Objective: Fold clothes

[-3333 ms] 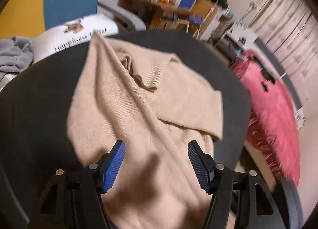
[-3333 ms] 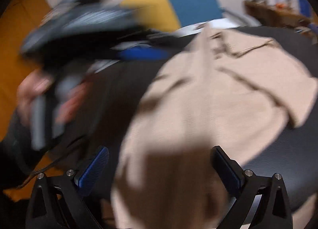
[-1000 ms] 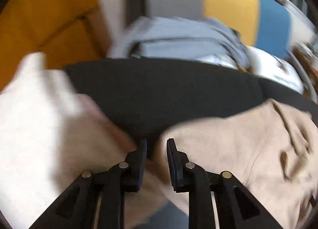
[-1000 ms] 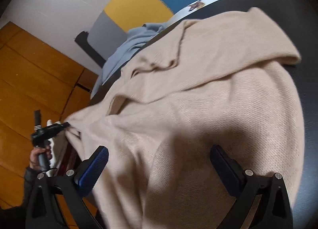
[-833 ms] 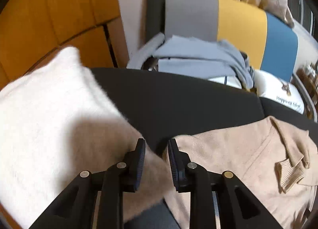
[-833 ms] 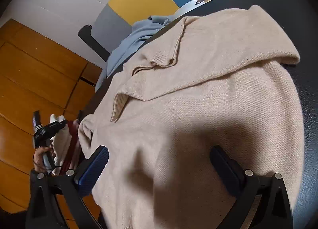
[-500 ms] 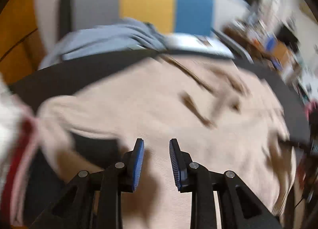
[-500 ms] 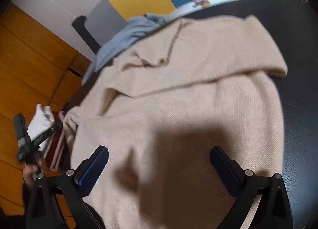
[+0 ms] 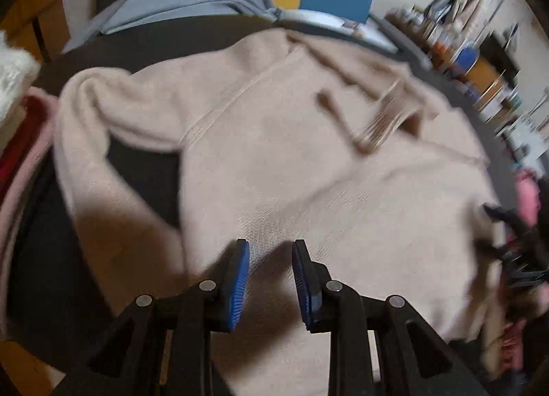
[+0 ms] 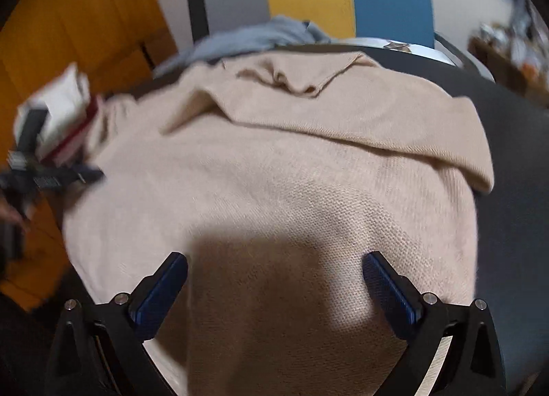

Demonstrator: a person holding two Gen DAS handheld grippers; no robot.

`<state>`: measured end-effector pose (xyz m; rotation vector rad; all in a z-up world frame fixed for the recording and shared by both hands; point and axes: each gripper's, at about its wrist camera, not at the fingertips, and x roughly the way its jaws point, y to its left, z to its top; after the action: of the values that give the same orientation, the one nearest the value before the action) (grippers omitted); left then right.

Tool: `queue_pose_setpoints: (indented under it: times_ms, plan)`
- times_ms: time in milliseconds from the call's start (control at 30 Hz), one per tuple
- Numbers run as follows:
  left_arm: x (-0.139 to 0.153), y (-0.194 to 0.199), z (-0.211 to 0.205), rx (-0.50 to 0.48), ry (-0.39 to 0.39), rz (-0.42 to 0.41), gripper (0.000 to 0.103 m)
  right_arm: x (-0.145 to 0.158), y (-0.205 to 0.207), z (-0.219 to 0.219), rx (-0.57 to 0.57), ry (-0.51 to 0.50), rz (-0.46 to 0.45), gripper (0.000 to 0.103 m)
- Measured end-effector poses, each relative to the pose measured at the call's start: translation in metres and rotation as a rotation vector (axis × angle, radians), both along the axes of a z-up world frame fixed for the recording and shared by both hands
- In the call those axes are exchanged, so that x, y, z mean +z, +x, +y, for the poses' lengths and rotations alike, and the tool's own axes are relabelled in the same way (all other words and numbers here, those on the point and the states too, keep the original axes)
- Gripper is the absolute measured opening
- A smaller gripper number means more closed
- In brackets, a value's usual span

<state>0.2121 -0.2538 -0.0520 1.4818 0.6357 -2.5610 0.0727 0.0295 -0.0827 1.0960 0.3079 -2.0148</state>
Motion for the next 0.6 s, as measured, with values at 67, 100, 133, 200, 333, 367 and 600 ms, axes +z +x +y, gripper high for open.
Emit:
queue_pose_setpoints:
  times_ms: [67, 100, 133, 200, 333, 367, 600]
  plan:
    - [0.02, -0.019, -0.003, -0.039, 0.154, 0.111, 0.037, 0.011, -0.004, -0.006, 0.003, -0.007, 0.031, 0.103]
    - [0.028, -0.032, -0.004, -0.064, 0.214, 0.153, 0.043, 0.018, -0.007, -0.006, -0.002, -0.046, 0.05, 0.103]
    - [0.034, -0.049, -0.004, -0.086, 0.254, 0.187, 0.045, 0.024, -0.012, -0.007, -0.016, -0.074, 0.067, 0.103]
    - [0.043, -0.088, -0.007, -0.115, 0.308, 0.231, 0.048, 0.03, -0.024, -0.009, -0.054, -0.114, 0.082, 0.103]
    - [0.025, -0.153, -0.031, -0.039, 0.35, 0.16, 0.05, 0.031, -0.054, -0.016, -0.116, -0.211, 0.022, 0.103]
    - [0.017, -0.162, -0.037, -0.024, 0.365, 0.139, 0.05, 0.032, -0.061, -0.018, -0.123, -0.244, 0.002, 0.103]
    - [-0.04, -0.205, -0.051, 0.003, 0.484, 0.049, 0.052, 0.033, -0.137, -0.037, -0.167, -0.467, -0.208, 0.103]
